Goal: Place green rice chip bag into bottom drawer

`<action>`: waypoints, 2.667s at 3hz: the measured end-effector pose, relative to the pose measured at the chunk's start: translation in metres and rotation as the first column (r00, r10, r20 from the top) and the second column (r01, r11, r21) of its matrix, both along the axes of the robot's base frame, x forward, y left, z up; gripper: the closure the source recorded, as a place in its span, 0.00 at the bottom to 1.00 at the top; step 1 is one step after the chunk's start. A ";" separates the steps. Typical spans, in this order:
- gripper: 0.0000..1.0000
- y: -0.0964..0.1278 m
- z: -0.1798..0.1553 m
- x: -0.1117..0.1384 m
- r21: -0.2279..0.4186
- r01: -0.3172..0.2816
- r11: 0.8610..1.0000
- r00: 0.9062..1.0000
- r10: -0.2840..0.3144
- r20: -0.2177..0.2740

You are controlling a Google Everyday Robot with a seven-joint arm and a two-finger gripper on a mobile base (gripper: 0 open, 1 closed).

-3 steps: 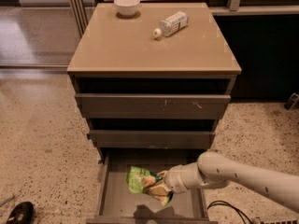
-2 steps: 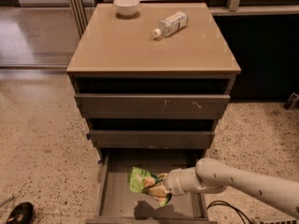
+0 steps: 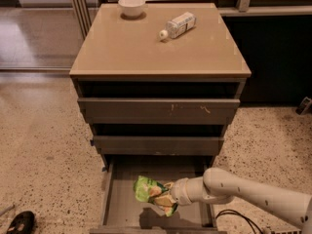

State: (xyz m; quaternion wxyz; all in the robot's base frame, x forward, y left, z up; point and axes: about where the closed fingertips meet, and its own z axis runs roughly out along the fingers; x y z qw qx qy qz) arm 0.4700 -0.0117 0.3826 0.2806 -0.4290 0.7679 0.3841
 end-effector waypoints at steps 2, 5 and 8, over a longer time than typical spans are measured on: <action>1.00 -0.006 -0.073 0.026 0.112 0.121 0.986 0.993 -0.120 -0.015; 1.00 0.000 -0.167 0.046 0.073 0.158 0.985 0.985 -0.153 -0.077; 1.00 -0.005 -0.215 0.055 0.025 0.217 0.976 0.968 -0.212 -0.137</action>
Offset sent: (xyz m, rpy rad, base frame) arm 0.0413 -0.0159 -0.1151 0.1837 0.0245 -0.1991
